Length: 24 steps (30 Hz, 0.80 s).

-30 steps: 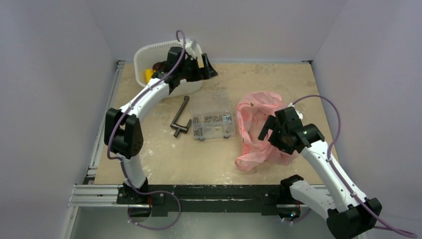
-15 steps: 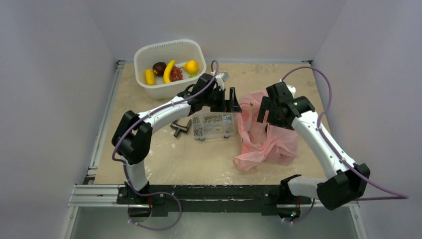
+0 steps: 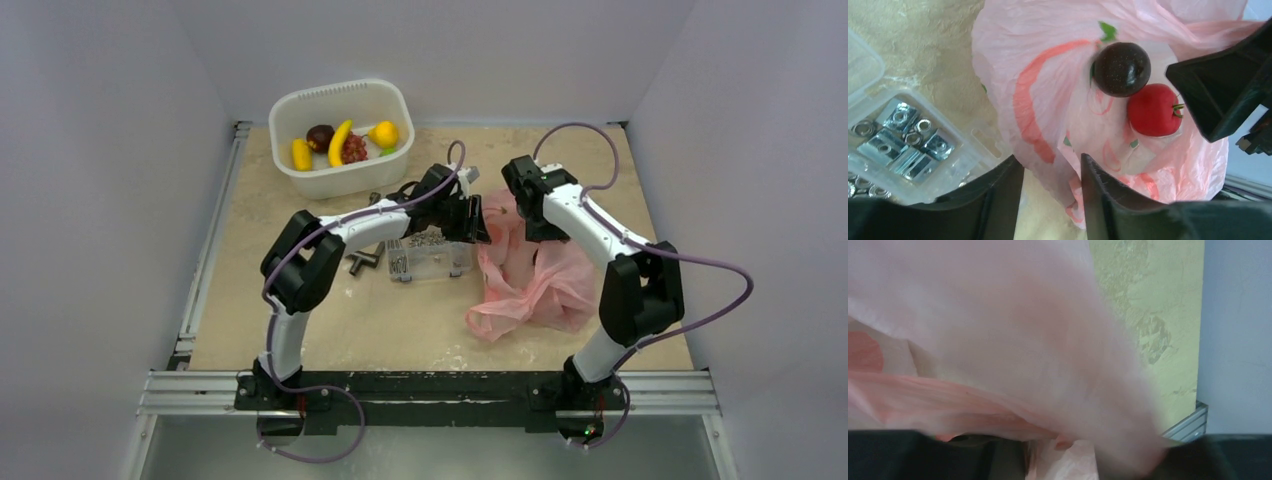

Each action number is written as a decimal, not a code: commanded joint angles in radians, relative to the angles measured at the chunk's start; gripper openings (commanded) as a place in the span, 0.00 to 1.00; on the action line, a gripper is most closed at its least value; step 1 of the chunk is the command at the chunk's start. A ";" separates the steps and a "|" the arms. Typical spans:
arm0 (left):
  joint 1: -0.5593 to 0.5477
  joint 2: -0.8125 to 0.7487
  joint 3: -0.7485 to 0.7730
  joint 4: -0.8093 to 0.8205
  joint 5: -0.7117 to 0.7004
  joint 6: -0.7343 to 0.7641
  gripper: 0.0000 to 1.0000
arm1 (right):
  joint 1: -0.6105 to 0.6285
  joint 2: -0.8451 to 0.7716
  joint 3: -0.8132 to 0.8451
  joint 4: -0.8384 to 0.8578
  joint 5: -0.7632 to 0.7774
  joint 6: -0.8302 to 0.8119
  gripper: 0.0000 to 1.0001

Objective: Take the fake fruits out of the plastic bag

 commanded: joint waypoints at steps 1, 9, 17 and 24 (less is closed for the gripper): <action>0.003 0.023 0.121 0.023 0.047 -0.001 0.35 | -0.001 0.028 0.086 0.025 0.076 -0.010 0.28; 0.004 0.001 0.255 -0.017 0.017 0.057 0.00 | -0.001 0.005 0.214 0.222 0.170 -0.136 0.00; 0.002 -0.102 0.051 0.177 -0.005 -0.069 0.00 | -0.001 -0.109 0.150 0.399 0.136 -0.266 0.00; 0.001 -0.051 -0.068 0.255 0.028 -0.148 0.00 | -0.001 -0.149 -0.042 0.314 0.136 -0.105 0.34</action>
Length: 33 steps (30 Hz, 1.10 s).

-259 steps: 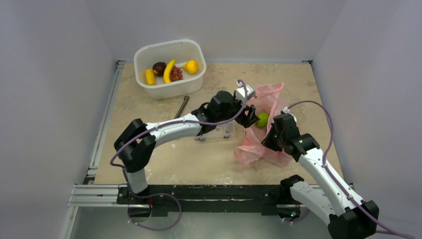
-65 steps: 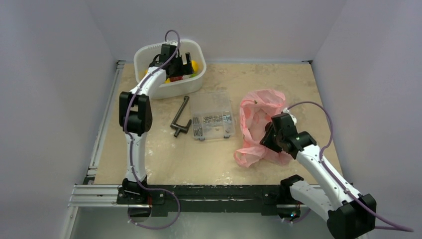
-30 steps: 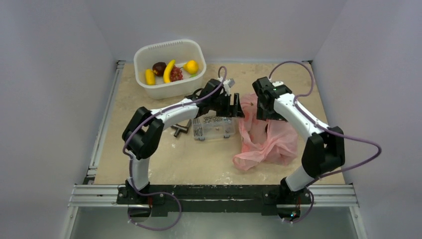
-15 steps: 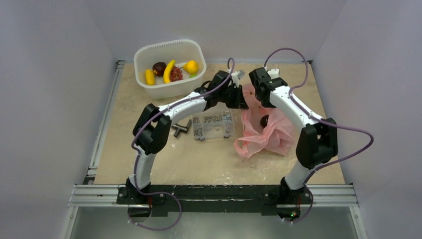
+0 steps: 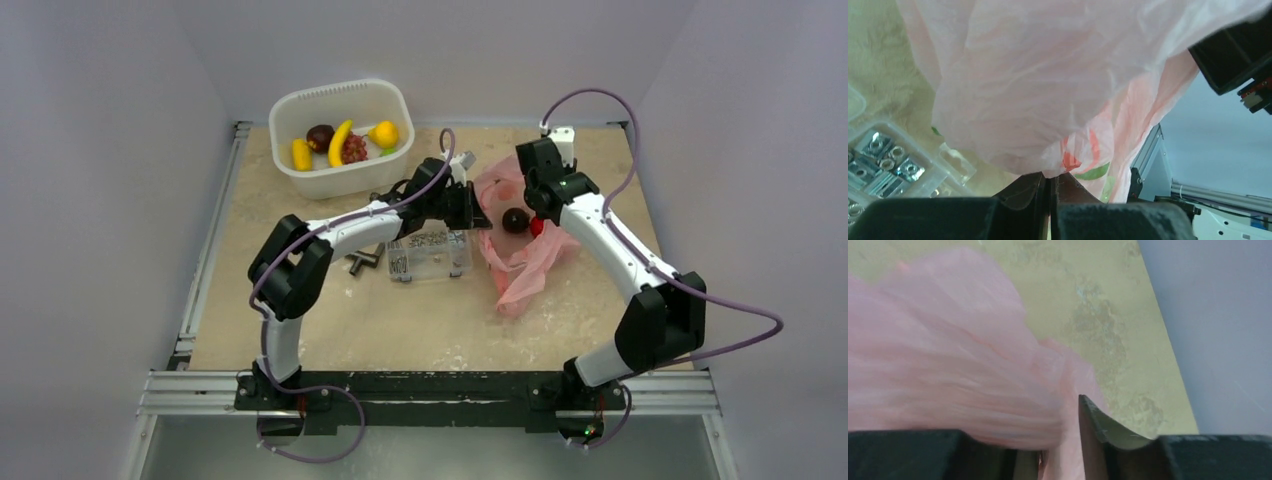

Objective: Take the fake fruits out of the plastic bag

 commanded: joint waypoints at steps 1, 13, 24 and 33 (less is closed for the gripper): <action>0.001 0.026 -0.055 0.083 0.015 -0.057 0.00 | -0.001 0.002 -0.090 -0.068 0.017 0.121 0.48; -0.008 0.016 -0.068 0.060 -0.013 -0.035 0.00 | 0.005 -0.119 -0.284 -0.142 -0.188 0.448 0.99; -0.078 -0.243 -0.136 0.000 -0.005 0.199 0.70 | -0.008 -0.347 -0.484 -0.045 -0.219 0.510 0.00; -0.196 -0.106 -0.032 0.070 0.017 0.248 0.42 | -0.009 -0.403 -0.517 -0.042 -0.269 0.461 0.00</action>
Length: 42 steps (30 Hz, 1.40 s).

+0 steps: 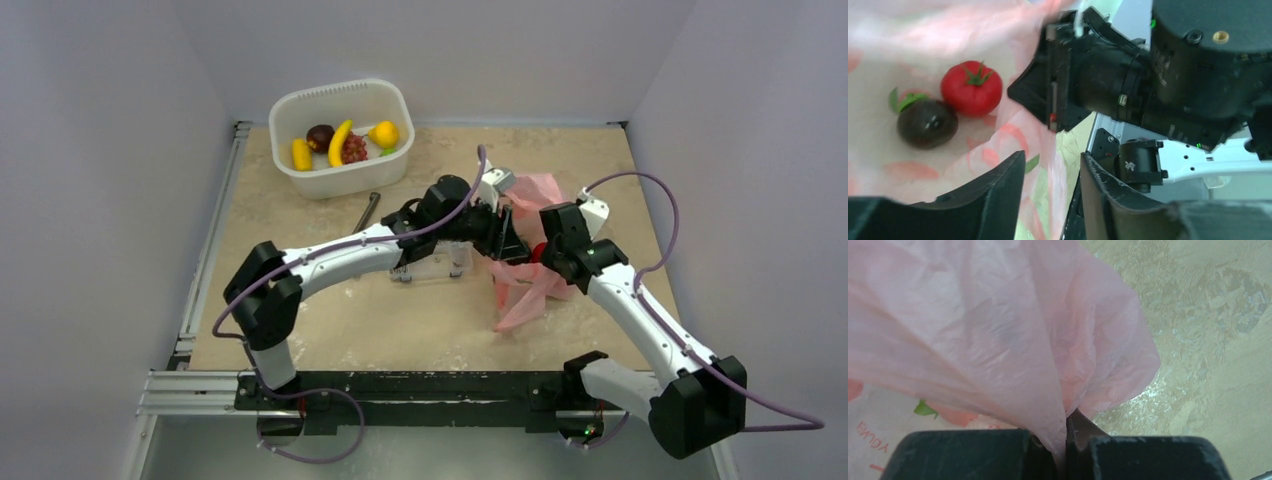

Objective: Take the fake fruits out of the plastic bag

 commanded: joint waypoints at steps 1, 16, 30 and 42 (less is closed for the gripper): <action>-0.019 0.155 0.126 -0.031 -0.012 0.059 0.38 | -0.003 0.028 -0.017 0.013 -0.023 0.005 0.00; -0.038 0.314 0.270 -0.160 -0.240 0.179 0.55 | -0.003 0.068 -0.035 -0.132 -0.063 0.147 0.00; -0.051 0.518 0.485 -0.285 -0.342 0.233 0.84 | -0.003 0.002 -0.036 -0.135 -0.075 0.136 0.00; -0.056 0.564 0.472 -0.086 -0.299 0.092 0.85 | -0.003 0.003 -0.044 -0.102 -0.116 0.123 0.00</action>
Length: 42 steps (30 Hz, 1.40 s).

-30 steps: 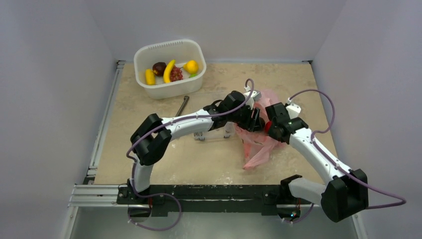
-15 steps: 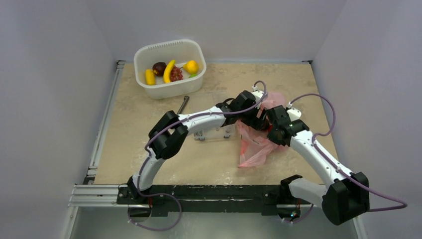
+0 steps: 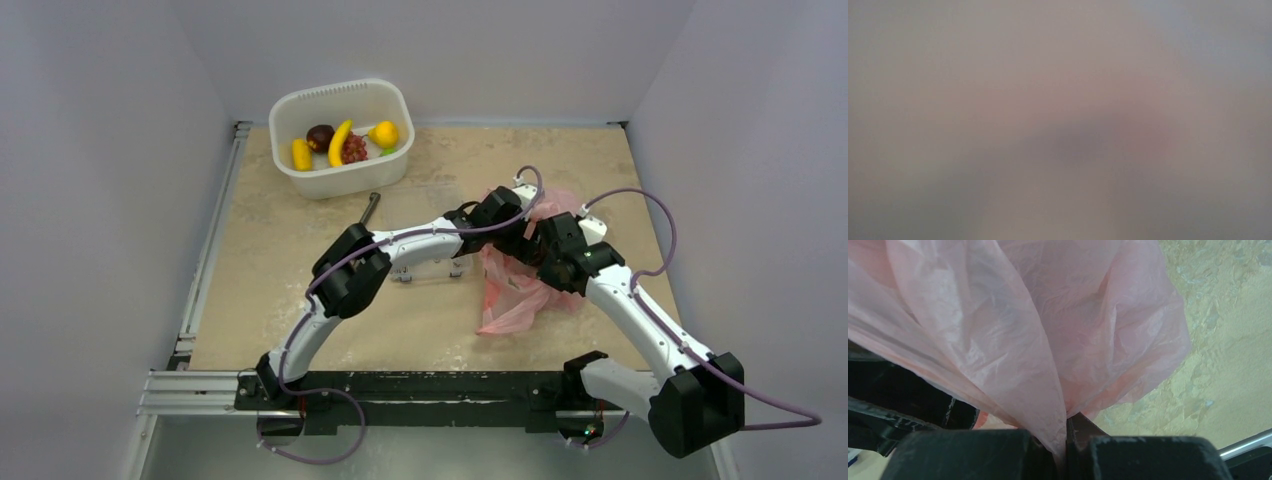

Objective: Take the fake fruits out of the plastic bag

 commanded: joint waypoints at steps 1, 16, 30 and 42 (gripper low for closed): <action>-0.007 0.011 -0.004 0.183 -0.002 -0.113 0.84 | -0.003 -0.013 -0.004 0.026 -0.031 0.001 0.00; -0.023 0.114 0.046 0.200 -0.068 -0.223 0.70 | -0.003 -0.014 0.019 0.026 -0.033 -0.029 0.00; -0.017 -0.038 -0.051 0.203 0.001 -0.123 0.22 | -0.003 -0.022 0.020 0.042 -0.001 -0.034 0.00; 0.029 -0.192 -0.092 0.041 0.368 -0.231 0.14 | -0.003 -0.036 -0.006 0.077 0.056 -0.011 0.00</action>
